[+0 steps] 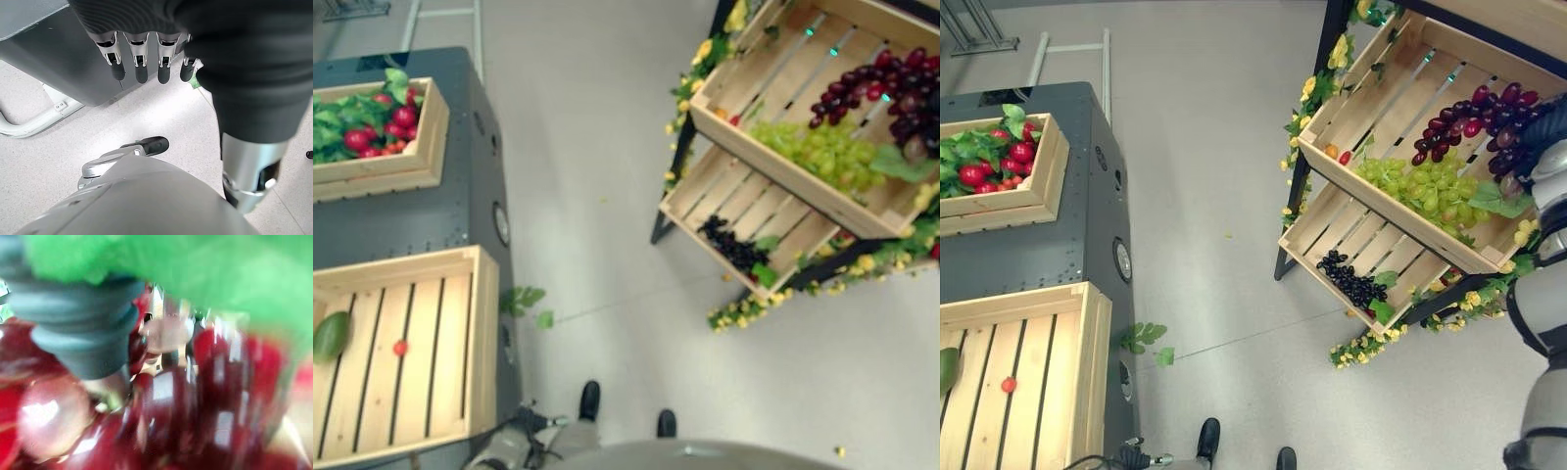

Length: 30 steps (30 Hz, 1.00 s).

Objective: Pick up the fruits from the basket on one side to the basket on the other side

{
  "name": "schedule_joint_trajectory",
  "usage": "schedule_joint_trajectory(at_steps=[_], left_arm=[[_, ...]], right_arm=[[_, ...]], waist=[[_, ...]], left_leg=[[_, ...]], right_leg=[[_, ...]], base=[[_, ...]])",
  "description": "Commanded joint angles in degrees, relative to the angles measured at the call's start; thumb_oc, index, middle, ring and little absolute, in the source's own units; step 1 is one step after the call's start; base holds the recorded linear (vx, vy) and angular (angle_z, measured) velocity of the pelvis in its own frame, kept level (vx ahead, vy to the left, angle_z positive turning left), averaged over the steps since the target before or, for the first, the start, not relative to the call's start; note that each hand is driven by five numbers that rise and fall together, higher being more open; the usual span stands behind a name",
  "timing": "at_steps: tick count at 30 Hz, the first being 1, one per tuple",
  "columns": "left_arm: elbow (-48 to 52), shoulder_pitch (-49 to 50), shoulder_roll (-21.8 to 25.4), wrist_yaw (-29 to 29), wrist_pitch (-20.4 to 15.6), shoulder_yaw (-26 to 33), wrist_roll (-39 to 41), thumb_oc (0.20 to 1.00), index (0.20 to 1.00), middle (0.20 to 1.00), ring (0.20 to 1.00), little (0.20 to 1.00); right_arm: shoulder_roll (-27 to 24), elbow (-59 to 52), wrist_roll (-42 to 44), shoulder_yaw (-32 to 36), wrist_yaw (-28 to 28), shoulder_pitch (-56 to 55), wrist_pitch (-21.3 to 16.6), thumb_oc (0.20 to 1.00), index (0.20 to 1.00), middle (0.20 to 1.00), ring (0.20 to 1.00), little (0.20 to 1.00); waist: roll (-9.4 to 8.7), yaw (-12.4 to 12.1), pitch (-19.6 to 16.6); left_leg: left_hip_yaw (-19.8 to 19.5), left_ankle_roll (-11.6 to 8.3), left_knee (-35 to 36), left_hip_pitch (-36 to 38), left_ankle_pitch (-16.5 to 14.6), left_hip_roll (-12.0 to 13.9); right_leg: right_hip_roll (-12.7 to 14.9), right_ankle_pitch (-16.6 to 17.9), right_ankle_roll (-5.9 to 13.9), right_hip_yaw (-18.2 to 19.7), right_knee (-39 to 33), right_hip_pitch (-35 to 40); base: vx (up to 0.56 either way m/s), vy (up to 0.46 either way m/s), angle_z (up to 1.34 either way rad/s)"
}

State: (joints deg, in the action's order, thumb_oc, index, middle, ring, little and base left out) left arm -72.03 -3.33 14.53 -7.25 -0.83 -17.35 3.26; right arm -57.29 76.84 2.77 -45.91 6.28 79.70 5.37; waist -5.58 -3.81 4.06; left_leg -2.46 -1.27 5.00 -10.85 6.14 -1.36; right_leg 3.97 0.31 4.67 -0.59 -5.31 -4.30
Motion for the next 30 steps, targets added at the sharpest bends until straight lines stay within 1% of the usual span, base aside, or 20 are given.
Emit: schedule_joint_trajectory(at_steps=[1, 2, 7, 10, 11, 13, 15, 17, 18, 19, 20, 21, 22, 23, 24, 26, 29, 30], left_arm=[[-4.4, 0.1, -1.7, 0.7, 0.4, -4.2, -0.6, 1.0, 1.0, 1.0, 1.0, 1.0], [-4.5, 0.1, -2.1, 0.9, 0.1, -4.4, -0.8, 1.0, 1.0, 1.0, 1.0, 1.0], [-4.9, -0.1, -2.4, 0.9, 0.1, -4.4, -1.0, 1.0, 1.0, 1.0, 1.0, 1.0], [-4.9, -0.4, -3.0, 1.2, -0.1, -4.4, -1.6, 1.0, 1.0, 1.0, 1.0, 1.0], [-4.9, -0.5, -3.1, 1.1, -0.2, -4.0, -1.9, 1.0, 1.0, 1.0, 1.0, 1.0], [-4.8, -0.6, -3.2, 1.0, -0.3, -3.8, -2.0, 1.0, 1.0, 1.0, 1.0, 1.0], [-4.7, -0.4, -3.6, 1.0, -0.5, -3.2, -2.1, 1.0, 1.0, 1.0, 1.0, 1.0], [-4.8, -0.2, -3.7, 0.8, -0.4, -2.6, -2.3, 1.0, 1.0, 1.0, 1.0, 1.0], [-4.8, -0.2, -3.6, 0.8, -0.4, -2.7, -2.3, 1.0, 1.0, 1.0, 1.0, 1.0], [-4.6, -0.2, -4.3, 1.0, -0.6, -2.0, -2.3, 1.0, 1.0, 1.0, 1.0, 1.0], [-4.5, 0.0, -4.1, 1.0, -0.7, -1.9, -2.4, 1.0, 1.0, 1.0, 1.0, 1.0], [-4.2, 0.0, -4.5, 1.1, -0.9, -1.5, -2.4, 1.0, 1.0, 1.0, 1.0, 1.0], [-4.2, 0.1, -4.2, 1.1, -0.9, -1.7, -2.4, 1.0, 1.0, 1.0, 1.0, 1.0], [-3.7, 0.2, -4.4, 1.1, -1.0, -1.3, -2.8, 1.0, 1.0, 1.0, 1.0, 1.0], [-3.5, 0.2, -4.7, 1.0, -1.1, -0.9, -3.0, 1.0, 1.0, 1.0, 1.0, 1.0], [-3.1, 0.3, -4.9, 0.8, -1.2, -0.4, -3.4, 1.0, 1.0, 1.0, 1.0, 1.0], [-2.6, 0.4, -4.7, 0.5, -1.0, 0.5, -4.0, 1.0, 1.0, 1.0, 1.0, 1.0], [-2.6, 0.3, -4.8, 0.5, -1.0, 0.7, -4.4, 1.0, 1.0, 1.0, 1.0, 1.0]], right_arm=[[-4.9, -1.7, -7.2, -7.8, -0.1, 8.1, -1.2, 1.0, 1.0, 1.0, 1.0, 1.0], [-5.2, -2.3, -7.7, -8.0, -0.4, 6.7, -1.9, 1.0, 1.0, 1.0, 1.0, 1.0], [-5.2, -6.3, -9.2, -8.4, -0.5, 6.2, -2.4, 1.0, 1.0, 1.0, 1.0, 1.0], [-7.0, -13.6, -9.2, -7.6, 0.1, 5.0, -3.5, 1.0, 1.0, 1.0, 1.0, 1.0], [-8.3, -17.3, -8.4, -6.0, 0.6, 3.5, -4.1, 1.0, 1.0, 1.0, 1.0, 1.0], [-8.9, -19.8, -7.7, -4.7, 0.8, 2.1, -4.5, 1.0, 1.0, 1.0, 1.0, 1.0], [-10.0, -25.5, -4.4, -0.2, 1.6, -1.5, -5.4, 1.0, 1.0, 1.0, 1.0, 1.0], [-10.6, -32.2, -2.3, 6.1, 1.8, -7.4, -6.0, 1.0, 1.0, 1.0, 1.0, 1.0], [-10.6, -32.4, -2.3, 6.5, 1.8, -7.8, -6.0, 1.0, 1.0, 1.0, 1.0, 1.0], [-10.0, -36.9, 2.8, 12.6, 2.0, -13.5, -7.7, 1.0, 1.0, 1.0, 1.0, 1.0], [-9.4, -40.1, 5.4, 16.7, 1.9, -17.5, -8.6, 1.0, 1.0, 1.0, 1.0, 1.0], [-8.3, -42.7, 8.0, 19.6, 1.4, -20.5, -9.6, 1.0, 1.0, 1.0, 1.0, 1.0], [-8.3, -43.1, 7.9, 20.5, 1.4, -21.4, -9.5, 1.0, 1.0, 1.0, 1.0, 1.0], [-6.1, -48.1, 10.4, 26.4, 1.7, -27.8, -10.8, 1.0, 1.0, 1.0, 1.0, 1.0], [-4.2, -51.2, 13.0, 29.1, 1.3, -30.7, -11.8, 1.0, 1.0, 1.0, 1.0, 1.0], [-1.0, -57.6, 14.2, 34.4, 1.2, -36.8, -13.0, 1.0, 1.0, 1.0, 1.0, 1.0], [3.1, -66.1, 15.0, 39.4, 0.6, -43.5, -13.8, 1.0, 1.0, 1.0, 1.0, 1.0], [4.3, -68.6, 15.3, 39.9, -0.3, -45.1, -14.2, 1.0, 1.0, 1.0, 1.0, 1.0]], waist=[[0.38, -0.9, -0.8], [0.65, -1.0, -0.7], [0.85, -0.7, -0.7], [1.18, -0.3, -1.0], [1.2, -0.1, -1.1], [1.18, -0.1, -1.2], [1.28, 0.1, -1.3], [1.07, 0.2, -1.5], [0.94, 0.1, -1.5], [1.28, 0.3, -1.5], [1.07, 0.2, -1.6], [1.26, 0.3, -1.5], [1.02, 0.2, -1.5], [1.09, 0.2, -1.6], [1.27, 0.3, -1.5], [1.28, 0.1, -1.5], [1.16, -0.3, -1.6], [1.27, -0.4, -1.7]], left_leg=[[0.7, -1.91, -0.3, 4.3, -6.9, 0.5], [0.5, -1.92, -0.3, 4.4, -6.9, 0.5], [0.5, -1.88, -0.3, 4.7, -7.1, 0.3], [0.5, -1.7, -0.3, 4.9, -7.3, 0.2], [0.4, -1.63, -0.2, 5.0, -7.5, 0.1], [0.4, -1.58, -0.3, 5.0, -7.5, 0.1], [0.4, -1.42, -0.3, 5.1, -7.6, 0.1], [0.4, -1.22, -0.3, 5.2, -7.8, 0.0], [0.4, -1.22, -0.3, 5.2, -7.8, 0.0], [0.5, -1.08, -0.3, 5.3, -7.8, 0.0], [0.5, -0.99, -0.3, 5.3, -7.9, -0.1], [0.5, -0.88, -0.4, 5.2, -8.0, -0.2], [0.5, -0.88, -0.4, 5.2, -8.0, -0.2], [0.5, -0.68, -0.4, 5.1, -8.0, -0.3], [0.5, -0.53, -0.4, 5.1, -8.0, -0.4], [0.5, -0.27, -0.4, 5.0, -8.1, -0.6], [0.3, 0.07, -0.5, 4.9, -8.1, -0.9], [0.3, 0.13, -0.5, 4.9, -8.1, -1.0]], right_leg=[[-1.6, -1.8, 1.77, 0.9, 0.3, -1.5], [-1.5, -1.9, 1.69, 0.8, 0.3, -1.3], [-1.5, -2.1, 1.67, 0.7, 0.3, -0.9], [-1.3, -2.3, 1.82, 0.6, 0.3, -0.5], [-1.2, -2.3, 1.95, 0.5, 0.3, -0.3], [-1.1, -2.3, 1.98, 0.5, 0.3, -0.3], [-1.0, -2.3, 2.09, 0.6, 0.3, -0.2], [-0.9, -2.3, 2.2, 0.8, 0.3, -0.1], [-0.9, -2.3, 2.2, 0.8, 0.3, -0.1], [-0.7, -2.2, 2.28, 0.9, 0.3, -0.2], [-0.6, -2.1, 2.35, 0.9, 0.3, -0.2], [-0.6, -2.0, 2.4, 1.0, 0.3, -0.3], [-0.6, -2.0, 2.4, 1.0, 0.3, -0.3], [-0.4, -1.8, 2.51, 1.1, 0.3, -0.5], [-0.4, -1.6, 2.53, 1.3, 0.3, -0.6], [-0.2, -1.5, 2.62, 1.4, 0.3, -0.7], [0.1, -1.1, 2.8, 1.4, 0.3, -0.9], [0.2, -1.1, 2.82, 1.5, 0.3, -0.9]], base=[[0.01, 0.0, 0.05], [0.0, 0.0, 0.0], [0.0, 0.0, 0.0], [0.0, 0.0, 0.0], [0.0, 0.0, 0.0], [0.0, 0.007, 0.02], [-0.01, 0.018, 0.06], [0.0, 0.0, 0.0], [0.0, 0.0, 0.0], [0.0, 0.0, 0.0], [-0.04, 0.034, 0.01], [0.0, 0.0, 0.0], [0.0, 0.0, 0.0], [0.0, 0.0, 0.0], [-0.04, 0.026, 0.0], [-0.04, 0.021, -0.01], [-0.03, 0.028, -0.06], [0.0, 0.0, 0.0]])
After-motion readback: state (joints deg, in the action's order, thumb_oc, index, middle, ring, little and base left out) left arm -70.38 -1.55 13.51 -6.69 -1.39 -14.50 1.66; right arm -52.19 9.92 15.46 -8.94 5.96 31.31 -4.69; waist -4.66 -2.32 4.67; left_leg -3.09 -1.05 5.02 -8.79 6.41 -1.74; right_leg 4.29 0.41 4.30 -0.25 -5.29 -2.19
